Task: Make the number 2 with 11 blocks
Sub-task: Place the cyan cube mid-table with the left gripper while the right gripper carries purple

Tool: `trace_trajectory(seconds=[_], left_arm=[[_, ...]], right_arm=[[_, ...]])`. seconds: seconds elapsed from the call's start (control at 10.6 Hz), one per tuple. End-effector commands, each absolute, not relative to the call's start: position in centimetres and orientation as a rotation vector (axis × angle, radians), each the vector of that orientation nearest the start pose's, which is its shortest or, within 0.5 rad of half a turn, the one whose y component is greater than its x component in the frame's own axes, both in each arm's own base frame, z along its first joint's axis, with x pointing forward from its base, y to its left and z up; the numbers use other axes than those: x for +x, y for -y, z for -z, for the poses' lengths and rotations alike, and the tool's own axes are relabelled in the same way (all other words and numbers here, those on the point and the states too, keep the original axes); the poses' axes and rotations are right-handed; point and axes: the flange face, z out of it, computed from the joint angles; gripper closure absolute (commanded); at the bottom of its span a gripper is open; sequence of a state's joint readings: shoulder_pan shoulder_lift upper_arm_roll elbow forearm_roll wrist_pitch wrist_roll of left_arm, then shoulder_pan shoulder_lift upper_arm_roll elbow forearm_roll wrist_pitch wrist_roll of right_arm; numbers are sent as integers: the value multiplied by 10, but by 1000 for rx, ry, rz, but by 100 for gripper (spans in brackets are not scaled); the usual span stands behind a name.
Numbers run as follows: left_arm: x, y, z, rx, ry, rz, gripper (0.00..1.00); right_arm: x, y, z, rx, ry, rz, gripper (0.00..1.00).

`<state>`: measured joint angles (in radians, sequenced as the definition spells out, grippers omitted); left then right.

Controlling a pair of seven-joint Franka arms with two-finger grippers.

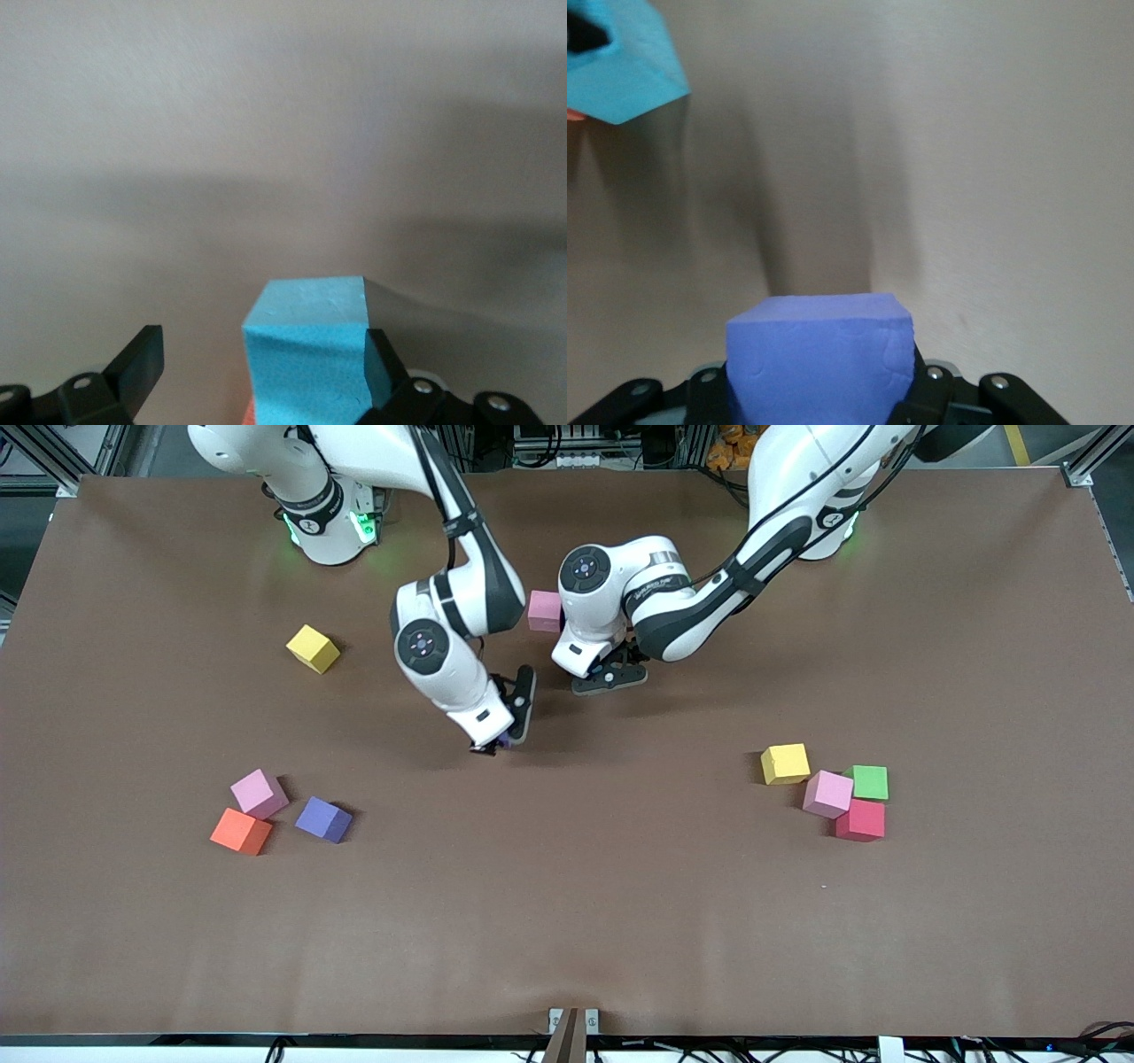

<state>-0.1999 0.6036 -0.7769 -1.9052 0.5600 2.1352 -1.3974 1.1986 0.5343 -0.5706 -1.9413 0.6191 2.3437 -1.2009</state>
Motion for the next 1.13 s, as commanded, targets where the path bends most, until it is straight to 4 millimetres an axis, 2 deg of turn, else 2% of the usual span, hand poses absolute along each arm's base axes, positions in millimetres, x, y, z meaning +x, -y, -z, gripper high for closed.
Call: trace_trajectory(seconds=[0.0, 0.28, 0.56, 0.85, 1.03], left_arm=[[381, 468, -268, -2968, 169, 29, 0], [405, 447, -289, -2970, 211, 80, 0], [444, 405, -317, -3009, 199, 71, 0], [491, 341, -335, -3045, 171, 40, 0], [516, 294, -334, -3022, 121, -5, 0]], right_arm=[[458, -376, -246, -2197, 2026, 101, 83], [445, -389, -240, -2190, 2049, 131, 82], [434, -405, -230, -2205, 2005, 201, 82], [416, -426, -216, -2186, 2024, 238, 80], [403, -439, -208, -2178, 2034, 262, 80]])
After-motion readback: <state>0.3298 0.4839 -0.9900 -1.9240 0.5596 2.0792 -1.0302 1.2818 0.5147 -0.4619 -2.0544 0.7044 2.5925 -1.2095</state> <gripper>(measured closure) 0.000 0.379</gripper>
